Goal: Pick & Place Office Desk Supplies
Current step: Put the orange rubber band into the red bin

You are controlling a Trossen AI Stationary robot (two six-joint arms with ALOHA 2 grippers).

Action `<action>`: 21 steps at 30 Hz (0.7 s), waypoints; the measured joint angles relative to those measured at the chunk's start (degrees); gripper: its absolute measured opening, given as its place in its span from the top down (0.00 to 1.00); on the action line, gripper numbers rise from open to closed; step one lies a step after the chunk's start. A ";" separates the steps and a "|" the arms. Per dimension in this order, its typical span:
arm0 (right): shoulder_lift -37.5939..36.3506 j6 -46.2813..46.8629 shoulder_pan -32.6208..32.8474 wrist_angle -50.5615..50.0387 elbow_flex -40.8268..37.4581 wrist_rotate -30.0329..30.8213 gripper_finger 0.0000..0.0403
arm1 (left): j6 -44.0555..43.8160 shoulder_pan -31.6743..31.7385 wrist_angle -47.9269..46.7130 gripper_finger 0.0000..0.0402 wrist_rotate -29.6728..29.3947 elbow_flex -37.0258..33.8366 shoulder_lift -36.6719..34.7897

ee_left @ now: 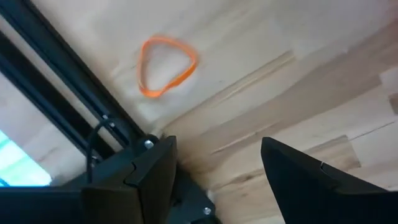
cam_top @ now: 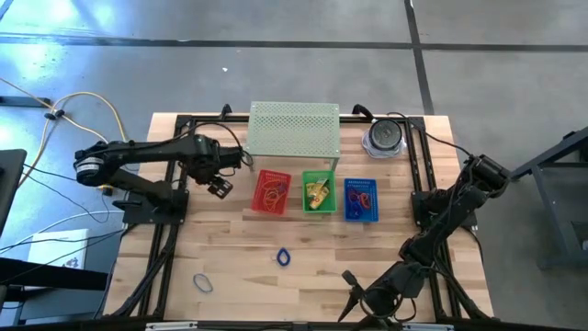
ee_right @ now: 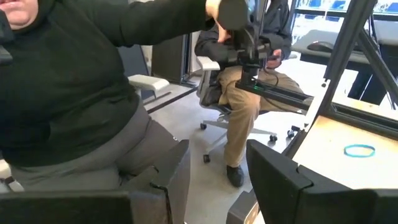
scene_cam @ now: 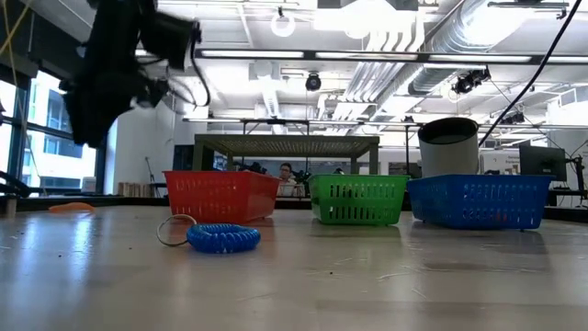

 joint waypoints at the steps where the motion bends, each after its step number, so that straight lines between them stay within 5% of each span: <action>1: 0.00 0.00 0.00 -0.04 0.00 0.00 0.64 | 0.65 0.97 0.98 0.44 0.70 -1.06 -0.02; 21: 0.00 2.77 0.00 0.14 -0.01 0.24 0.64 | 2.09 9.88 16.97 0.44 1.72 -14.62 -0.02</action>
